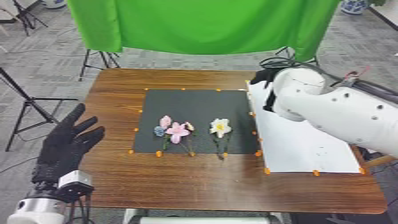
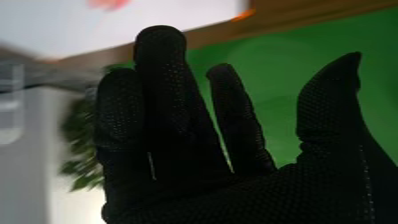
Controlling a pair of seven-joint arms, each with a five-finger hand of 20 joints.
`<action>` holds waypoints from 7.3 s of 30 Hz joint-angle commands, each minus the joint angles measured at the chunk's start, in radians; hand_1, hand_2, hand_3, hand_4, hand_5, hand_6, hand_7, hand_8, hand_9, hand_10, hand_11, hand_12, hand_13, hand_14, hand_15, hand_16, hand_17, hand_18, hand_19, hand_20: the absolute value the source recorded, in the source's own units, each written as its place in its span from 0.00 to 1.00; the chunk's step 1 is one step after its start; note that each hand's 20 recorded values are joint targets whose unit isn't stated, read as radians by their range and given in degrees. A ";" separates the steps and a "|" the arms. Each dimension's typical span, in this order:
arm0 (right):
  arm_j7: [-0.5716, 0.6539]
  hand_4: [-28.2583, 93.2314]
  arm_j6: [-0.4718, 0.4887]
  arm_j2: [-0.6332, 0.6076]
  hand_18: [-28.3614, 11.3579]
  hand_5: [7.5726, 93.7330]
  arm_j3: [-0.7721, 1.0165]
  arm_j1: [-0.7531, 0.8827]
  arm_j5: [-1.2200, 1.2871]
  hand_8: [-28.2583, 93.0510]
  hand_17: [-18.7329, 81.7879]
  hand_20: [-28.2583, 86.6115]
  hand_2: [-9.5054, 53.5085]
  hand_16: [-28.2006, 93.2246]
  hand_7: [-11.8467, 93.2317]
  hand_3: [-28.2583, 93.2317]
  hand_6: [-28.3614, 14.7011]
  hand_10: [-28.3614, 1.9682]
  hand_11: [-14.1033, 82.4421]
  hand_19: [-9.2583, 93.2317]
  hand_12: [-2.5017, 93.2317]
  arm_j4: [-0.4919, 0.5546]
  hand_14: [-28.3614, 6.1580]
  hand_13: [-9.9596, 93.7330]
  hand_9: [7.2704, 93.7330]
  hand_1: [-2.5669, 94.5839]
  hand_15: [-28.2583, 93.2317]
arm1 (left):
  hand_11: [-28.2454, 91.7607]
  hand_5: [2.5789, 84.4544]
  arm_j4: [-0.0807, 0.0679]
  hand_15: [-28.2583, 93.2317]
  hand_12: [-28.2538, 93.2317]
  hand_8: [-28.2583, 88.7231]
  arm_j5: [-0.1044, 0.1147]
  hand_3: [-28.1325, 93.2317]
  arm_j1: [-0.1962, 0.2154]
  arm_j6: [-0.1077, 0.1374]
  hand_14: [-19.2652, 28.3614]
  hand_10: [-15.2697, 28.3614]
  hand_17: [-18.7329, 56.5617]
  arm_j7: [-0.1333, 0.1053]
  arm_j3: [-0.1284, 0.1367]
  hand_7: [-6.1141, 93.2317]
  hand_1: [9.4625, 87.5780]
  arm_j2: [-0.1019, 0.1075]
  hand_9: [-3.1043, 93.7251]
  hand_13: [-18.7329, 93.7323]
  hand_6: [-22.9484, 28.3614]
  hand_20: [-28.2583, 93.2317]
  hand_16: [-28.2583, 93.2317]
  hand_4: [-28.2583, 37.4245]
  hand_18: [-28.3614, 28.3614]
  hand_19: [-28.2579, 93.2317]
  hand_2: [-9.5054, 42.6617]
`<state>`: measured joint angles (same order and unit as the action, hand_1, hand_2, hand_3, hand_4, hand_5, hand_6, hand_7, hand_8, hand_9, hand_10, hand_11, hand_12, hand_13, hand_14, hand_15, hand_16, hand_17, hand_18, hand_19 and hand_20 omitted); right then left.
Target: Arrange flowers
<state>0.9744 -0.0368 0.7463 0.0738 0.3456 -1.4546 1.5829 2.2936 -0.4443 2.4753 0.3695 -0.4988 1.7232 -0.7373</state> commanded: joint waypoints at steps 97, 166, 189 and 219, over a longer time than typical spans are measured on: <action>0.029 0.00 -0.044 0.028 0.43 0.79 0.108 0.181 -0.196 0.27 0.78 0.44 0.00 0.38 0.43 0.83 0.66 0.70 0.23 1.00 0.37 0.116 0.75 0.93 0.98 0.66 0.70 | 0.44 0.35 -0.004 0.70 0.33 0.19 -0.072 0.74 0.068 -0.116 1.00 0.80 0.19 0.092 0.088 0.12 0.24 -0.130 0.33 0.36 0.59 0.13 0.14 0.12 1.00 0.74 0.31; 0.036 0.03 0.106 -0.057 0.40 0.66 0.313 0.501 -0.180 0.15 0.78 0.34 0.00 0.36 0.27 0.85 0.56 0.46 0.36 1.00 0.24 0.419 0.64 0.91 0.88 0.52 0.67 | 0.44 0.36 -0.004 0.70 0.33 0.19 -0.002 0.75 0.101 -0.060 1.00 0.80 0.19 0.010 0.062 0.12 0.25 -0.040 0.33 0.36 0.59 0.11 0.13 0.13 1.00 0.75 0.31; -0.384 0.04 -0.275 -0.126 0.04 0.52 1.191 1.201 0.324 0.15 0.36 0.27 0.29 0.29 0.26 0.87 0.48 0.19 0.34 0.73 0.18 0.596 0.22 0.57 0.55 0.25 0.69 | 0.43 0.41 0.007 0.69 0.33 0.19 0.035 0.73 0.186 -0.096 0.99 0.79 0.16 -0.033 0.144 0.14 0.23 -0.089 0.33 0.35 0.61 0.12 0.14 0.11 1.00 0.71 0.30; -0.935 0.01 -0.388 -0.118 0.05 0.39 1.463 1.489 0.923 0.14 0.22 0.34 0.29 0.35 0.25 0.89 0.62 0.37 0.25 0.54 0.18 0.543 0.20 0.41 0.42 0.20 0.49 | 0.39 0.31 -0.020 0.65 0.33 0.19 0.154 0.73 0.205 -0.077 0.98 0.75 0.23 -0.199 0.166 0.13 0.23 -0.010 0.31 0.35 0.53 0.17 0.15 0.11 1.00 0.71 0.29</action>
<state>0.0430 -0.4759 0.6312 1.5304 1.8336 -0.5794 2.1378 2.2848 -0.3002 2.6849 0.2769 -0.6996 1.8936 -0.7505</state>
